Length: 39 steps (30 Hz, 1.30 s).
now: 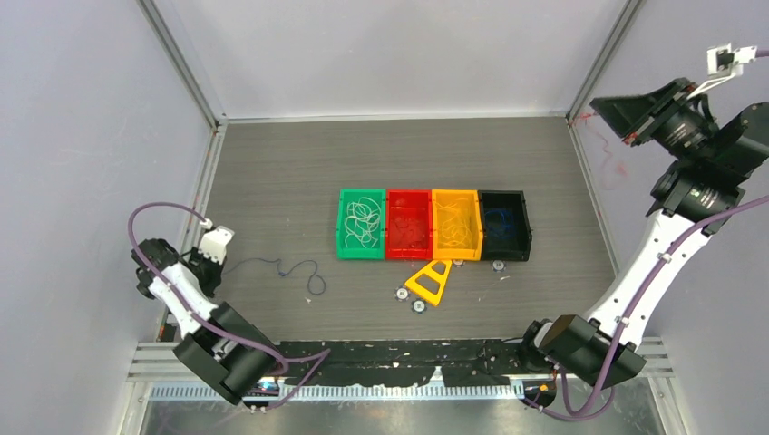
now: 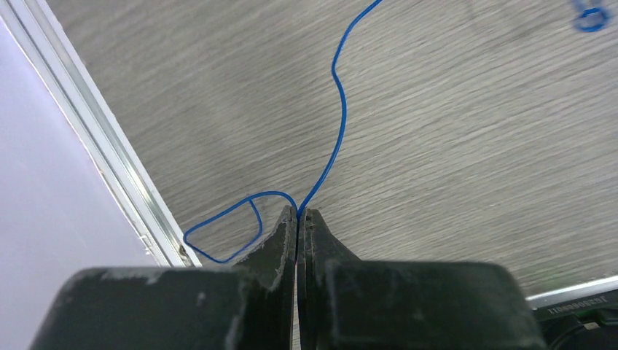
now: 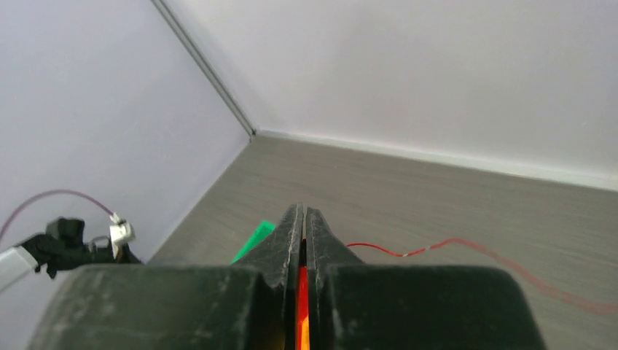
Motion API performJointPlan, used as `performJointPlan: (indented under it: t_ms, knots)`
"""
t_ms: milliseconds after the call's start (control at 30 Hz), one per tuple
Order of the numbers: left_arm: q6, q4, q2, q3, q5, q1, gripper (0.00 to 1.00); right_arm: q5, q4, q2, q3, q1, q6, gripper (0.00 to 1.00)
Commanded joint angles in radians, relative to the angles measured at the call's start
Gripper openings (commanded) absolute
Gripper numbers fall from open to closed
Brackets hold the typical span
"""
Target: Untangle the cables
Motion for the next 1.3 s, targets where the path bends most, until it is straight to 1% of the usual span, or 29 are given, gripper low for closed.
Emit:
performJointPlan:
  t_ms: [0, 33, 100, 200, 267, 367, 400, 567, 667, 800, 967, 1100, 1133, 1167, 1267]
  knots:
    - [0.104, -0.151, -0.101, 0.014, 0.164, -0.003, 0.00, -0.063, -0.168, -0.082, -0.046, 0.007, -0.186, 0.05]
    - [0.117, -0.177, -0.114, 0.017, 0.192, -0.003, 0.00, -0.080, -0.159, -0.086, -0.060, 0.012, -0.175, 0.05]
    - [0.116, -0.210, -0.143, 0.025, 0.233, -0.013, 0.00, -0.097, -0.070, -0.105, -0.080, 0.029, -0.098, 0.05]
    - [0.104, -0.247, -0.172, 0.040, 0.282, -0.040, 0.00, -0.101, 0.157, -0.130, -0.096, 0.071, 0.074, 0.05]
    - [0.069, -0.248, -0.188, 0.039, 0.296, -0.062, 0.00, -0.093, 0.235, -0.132, -0.085, 0.107, 0.155, 0.05]
    - [0.044, -0.251, -0.209, 0.031, 0.312, -0.087, 0.00, -0.068, 0.290, -0.138, -0.074, 0.163, 0.210, 0.05]
    - [0.040, -0.251, -0.216, 0.027, 0.315, -0.090, 0.00, -0.056, 0.298, -0.142, -0.067, 0.199, 0.220, 0.06]
    - [0.026, -0.235, -0.230, 0.010, 0.322, -0.102, 0.00, 0.019, 0.277, -0.142, -0.041, 0.342, 0.210, 0.05]
    - [0.006, -0.222, -0.221, 0.010, 0.323, -0.111, 0.00, 0.089, 0.161, -0.111, 0.006, 0.454, 0.115, 0.05]
    - [-0.008, -0.206, -0.206, 0.012, 0.319, -0.117, 0.00, 0.156, 0.104, -0.064, 0.063, 0.558, 0.055, 0.05]
    - [-0.013, -0.190, -0.189, 0.005, 0.313, -0.117, 0.00, 0.203, 0.092, 0.004, 0.132, 0.652, 0.043, 0.05]
    - [-0.014, -0.182, -0.183, 0.000, 0.318, -0.119, 0.00, 0.229, 0.093, 0.039, 0.195, 0.696, 0.042, 0.05]
    - [-0.016, -0.179, -0.182, -0.002, 0.319, -0.119, 0.00, 0.233, 0.093, 0.044, 0.202, 0.698, 0.044, 0.05]
    - [-0.016, -0.174, -0.182, -0.004, 0.319, -0.119, 0.00, 0.240, 0.094, 0.054, 0.210, 0.734, 0.044, 0.05]
    - [-0.018, -0.164, -0.174, -0.007, 0.315, -0.119, 0.00, 0.253, 0.084, 0.071, 0.213, 0.780, 0.024, 0.06]
